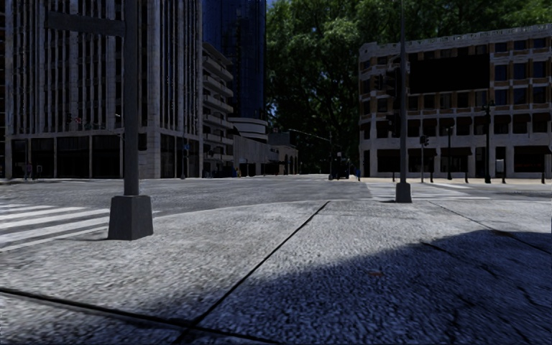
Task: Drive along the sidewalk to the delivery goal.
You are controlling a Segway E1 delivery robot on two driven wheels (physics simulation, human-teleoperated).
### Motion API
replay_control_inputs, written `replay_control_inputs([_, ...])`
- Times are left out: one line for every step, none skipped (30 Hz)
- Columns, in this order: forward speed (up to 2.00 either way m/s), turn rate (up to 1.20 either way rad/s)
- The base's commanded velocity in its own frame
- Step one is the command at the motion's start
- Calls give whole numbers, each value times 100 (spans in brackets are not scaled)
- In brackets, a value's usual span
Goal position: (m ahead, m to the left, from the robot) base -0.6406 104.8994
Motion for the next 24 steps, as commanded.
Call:
replay_control_inputs([195, 77])
replay_control_inputs([193, 77])
replay_control_inputs([193, 77])
replay_control_inputs([193, 77])
replay_control_inputs([193, 77])
replay_control_inputs([189, 77])
replay_control_inputs([181, 77])
replay_control_inputs([181, 77])
replay_control_inputs([176, 77])
replay_control_inputs([169, 77])
replay_control_inputs([167, 77])
replay_control_inputs([167, 77])
replay_control_inputs([167, 77])
replay_control_inputs([166, 77])
replay_control_inputs([166, 77])
replay_control_inputs([166, 77])
replay_control_inputs([166, 77])
replay_control_inputs([166, 77])
replay_control_inputs([166, 77])
replay_control_inputs([165, 77])
replay_control_inputs([165, 77])
replay_control_inputs([165, 76])
replay_control_inputs([164, 73])
replay_control_inputs([164, 72])
